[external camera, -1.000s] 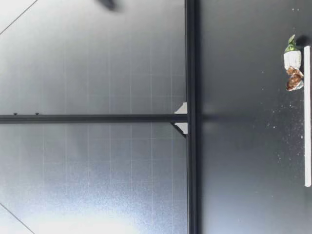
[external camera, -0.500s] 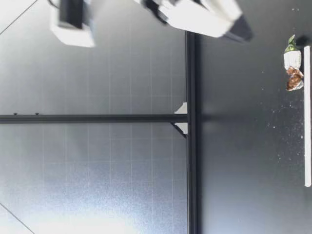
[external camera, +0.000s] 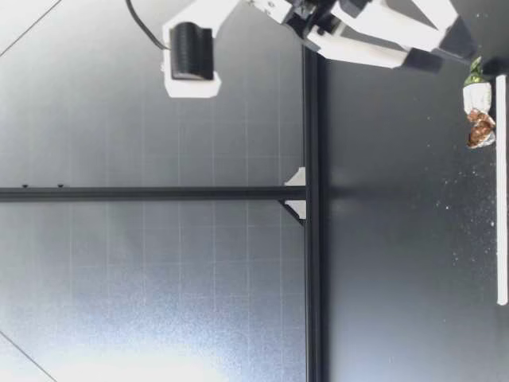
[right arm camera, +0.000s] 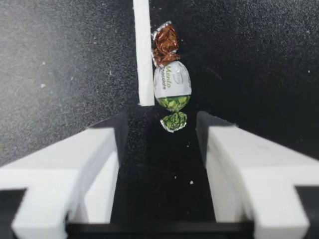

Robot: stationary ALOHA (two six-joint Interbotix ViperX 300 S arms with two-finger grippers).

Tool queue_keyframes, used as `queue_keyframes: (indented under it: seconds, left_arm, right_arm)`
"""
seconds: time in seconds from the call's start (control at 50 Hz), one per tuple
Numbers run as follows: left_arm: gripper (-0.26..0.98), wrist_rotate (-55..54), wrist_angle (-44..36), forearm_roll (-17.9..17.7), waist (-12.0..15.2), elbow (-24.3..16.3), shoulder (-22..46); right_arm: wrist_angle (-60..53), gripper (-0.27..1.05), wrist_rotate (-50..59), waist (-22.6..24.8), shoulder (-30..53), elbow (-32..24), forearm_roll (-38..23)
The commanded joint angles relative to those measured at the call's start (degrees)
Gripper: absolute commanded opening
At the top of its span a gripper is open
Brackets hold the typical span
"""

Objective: Pick up the candy and unwrap it.

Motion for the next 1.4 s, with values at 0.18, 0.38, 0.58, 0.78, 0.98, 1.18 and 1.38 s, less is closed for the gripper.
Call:
queue_keyframes:
  seconds: [0.18, 0.38, 0.58, 0.78, 0.98, 1.18, 1.38]
  left_arm:
    - [-0.12, -0.09, -0.53, -0.09, 0.09, -0.62, 0.26]
    - [-0.12, -0.18, -0.53, -0.09, 0.0, -0.62, 0.26]
    - [-0.12, -0.18, -0.53, -0.18, 0.0, -0.62, 0.26]
    - [-0.12, -0.18, -0.53, -0.18, 0.0, -0.26, 0.26]
    - [-0.12, -0.26, -0.53, -0.35, 0.09, 0.44, 0.26]
    - [-0.12, -0.18, -0.26, -0.44, 0.09, 0.79, 0.26]
    - [-0.12, -0.18, 0.09, -0.35, 0.09, 1.05, 0.88]
  right_arm:
    - [-0.09, 0.54, 0.0, -0.7, 1.85, -1.76, -0.09]
    - [-0.09, 0.53, 3.34, -2.11, 2.72, -1.85, -0.09]
    - [0.44, 0.47, 4.31, -2.64, 2.99, -1.93, -0.09]
    - [1.05, 0.42, 4.31, -2.64, 3.6, -2.37, -0.09]
    - [3.08, 0.33, 4.31, -1.85, 5.89, -4.04, 0.0]
    - [10.2, -0.02, 4.31, -1.49, 7.03, -6.24, 0.09]
    - [12.13, -0.17, 4.57, -1.14, 4.13, -7.47, 0.18]
